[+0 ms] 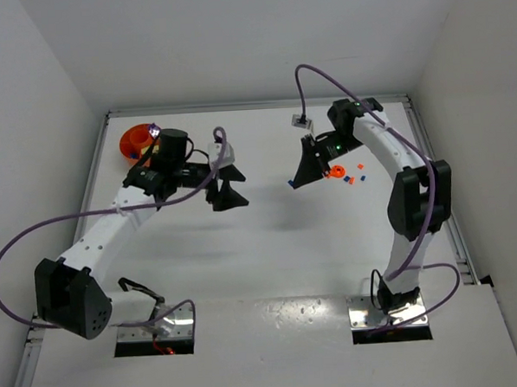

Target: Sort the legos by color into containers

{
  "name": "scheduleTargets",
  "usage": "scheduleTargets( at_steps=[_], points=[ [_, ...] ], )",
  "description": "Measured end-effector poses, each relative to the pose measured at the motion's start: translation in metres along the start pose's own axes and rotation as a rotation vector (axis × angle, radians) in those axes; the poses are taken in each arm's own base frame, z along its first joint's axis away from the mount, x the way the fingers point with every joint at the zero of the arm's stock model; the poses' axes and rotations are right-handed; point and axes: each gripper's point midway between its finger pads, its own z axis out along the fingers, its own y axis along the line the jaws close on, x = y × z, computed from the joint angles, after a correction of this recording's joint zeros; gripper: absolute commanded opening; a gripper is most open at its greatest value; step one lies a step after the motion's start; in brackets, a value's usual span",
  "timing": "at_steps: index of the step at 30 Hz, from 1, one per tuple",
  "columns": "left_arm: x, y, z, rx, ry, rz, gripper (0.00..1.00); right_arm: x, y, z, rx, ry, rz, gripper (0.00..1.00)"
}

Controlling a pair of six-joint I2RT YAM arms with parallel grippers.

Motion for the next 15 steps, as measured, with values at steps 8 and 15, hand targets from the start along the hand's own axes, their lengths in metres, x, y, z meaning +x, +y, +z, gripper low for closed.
scheduleTargets(
  at_steps=[8,15],
  points=[
    [0.026,-0.017,0.023,0.041,0.169,0.261,0.58,0.0,0.032,0.037,-0.104,0.059,0.033,0.0],
    [0.023,-0.013,0.034,0.029,0.244,0.401,0.44,0.015,0.048,0.057,-0.15,0.124,0.09,0.0]
  ],
)
